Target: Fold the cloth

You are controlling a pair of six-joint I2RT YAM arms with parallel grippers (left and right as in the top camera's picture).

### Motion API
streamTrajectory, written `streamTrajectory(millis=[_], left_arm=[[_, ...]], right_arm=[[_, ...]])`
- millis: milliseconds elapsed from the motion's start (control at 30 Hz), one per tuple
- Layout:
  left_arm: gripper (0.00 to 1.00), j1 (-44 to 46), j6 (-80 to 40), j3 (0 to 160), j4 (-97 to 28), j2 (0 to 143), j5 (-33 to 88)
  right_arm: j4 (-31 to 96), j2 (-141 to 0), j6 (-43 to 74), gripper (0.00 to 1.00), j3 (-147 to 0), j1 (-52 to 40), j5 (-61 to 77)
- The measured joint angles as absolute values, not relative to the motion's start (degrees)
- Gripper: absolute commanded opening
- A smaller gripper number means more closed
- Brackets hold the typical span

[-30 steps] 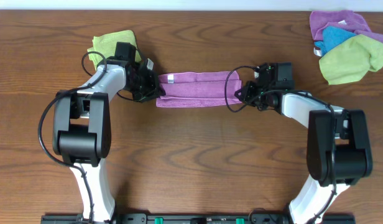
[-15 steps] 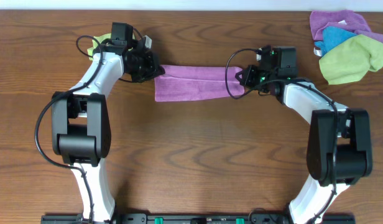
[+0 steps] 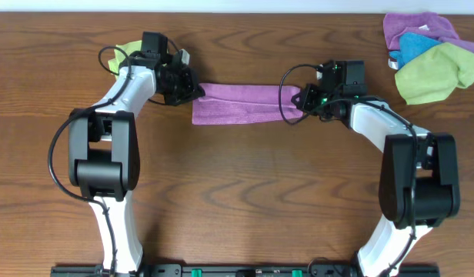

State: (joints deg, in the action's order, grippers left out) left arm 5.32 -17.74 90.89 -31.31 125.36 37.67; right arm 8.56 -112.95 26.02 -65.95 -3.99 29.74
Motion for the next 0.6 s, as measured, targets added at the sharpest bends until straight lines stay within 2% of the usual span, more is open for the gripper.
streamTrajectory(millis=[600], left_arm=[[0.06,5.43,-16.45,90.89,-34.65,125.36,36.75]], right_arm=[[7.60,-115.92,25.17,0.02,-66.06,-4.01,30.04]])
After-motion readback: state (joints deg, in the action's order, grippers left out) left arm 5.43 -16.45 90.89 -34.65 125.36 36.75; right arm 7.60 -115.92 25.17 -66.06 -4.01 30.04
